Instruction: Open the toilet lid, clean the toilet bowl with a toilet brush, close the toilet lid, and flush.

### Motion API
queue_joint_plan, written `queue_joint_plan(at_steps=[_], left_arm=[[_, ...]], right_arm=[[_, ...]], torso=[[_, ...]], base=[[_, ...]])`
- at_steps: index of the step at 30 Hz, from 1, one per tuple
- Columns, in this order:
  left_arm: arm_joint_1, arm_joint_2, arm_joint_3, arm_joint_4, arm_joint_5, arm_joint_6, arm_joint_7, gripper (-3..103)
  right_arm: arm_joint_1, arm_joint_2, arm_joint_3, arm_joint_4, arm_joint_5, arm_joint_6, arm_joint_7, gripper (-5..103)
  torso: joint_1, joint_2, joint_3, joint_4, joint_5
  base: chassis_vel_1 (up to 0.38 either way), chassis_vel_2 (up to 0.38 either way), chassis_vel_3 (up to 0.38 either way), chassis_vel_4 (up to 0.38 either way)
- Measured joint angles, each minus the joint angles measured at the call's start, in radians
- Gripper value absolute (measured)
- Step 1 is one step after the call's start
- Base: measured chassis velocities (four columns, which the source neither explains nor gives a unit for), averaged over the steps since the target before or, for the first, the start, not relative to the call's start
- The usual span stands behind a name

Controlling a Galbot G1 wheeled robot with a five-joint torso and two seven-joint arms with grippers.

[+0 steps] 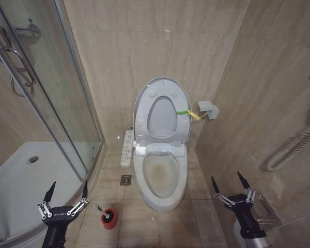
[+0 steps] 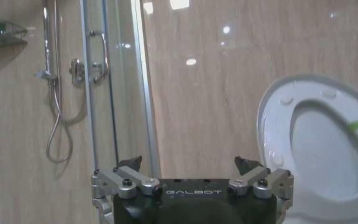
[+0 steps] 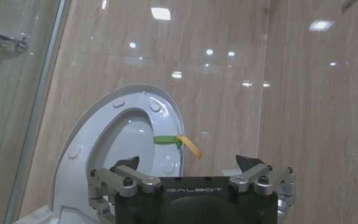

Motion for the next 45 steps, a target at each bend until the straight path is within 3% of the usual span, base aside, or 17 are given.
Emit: queue_joint_plan(at_steps=[6, 24, 28, 31, 45], left_arm=[[0.035, -0.011, 0.043, -0.079, 0.023, 0.041, -0.018, 100], [0.075, -0.015, 0.067, -0.039, 0.062, -0.006, -0.099, 98], [0.071, -0.013, 0.115, -0.056, 0.057, 0.041, -0.127, 98], [0.065, -0.009, 0.179, -0.066, 0.072, 0.108, -0.153, 98], [0.101, 0.01, 0.239, -0.1, 0.119, 0.189, -0.159, 99]], right_arm=[[0.0, 0.0, 0.0, 0.0, 0.0, 0.0, 0.0, 100], [0.0, 0.0, 0.0, 0.0, 0.0, 0.0, 0.0, 100], [0.0, 0.0, 0.0, 0.0, 0.0, 0.0, 0.0, 100], [0.0, 0.0, 0.0, 0.0, 0.0, 0.0, 0.0, 100], [0.0, 0.0, 0.0, 0.0, 0.0, 0.0, 0.0, 100]], torso=[[0.0, 0.0, 0.0, -0.0001, 0.0002], [0.0, 0.0, 0.0, 0.0, -0.0002], [0.0, 0.0, 0.0, -0.0001, -0.0001], [0.0, 0.0, 0.0, 0.0, 0.0], [0.0, 0.0, 0.0, 0.0, 0.0001]], base=[[0.0, 0.0, 0.0, 0.0], [0.0, 0.0, 0.0, 0.0], [0.0, 0.0, 0.0, 0.0], [0.0, 0.0, 0.0, 0.0], [0.0, 0.0, 0.0, 0.0]])
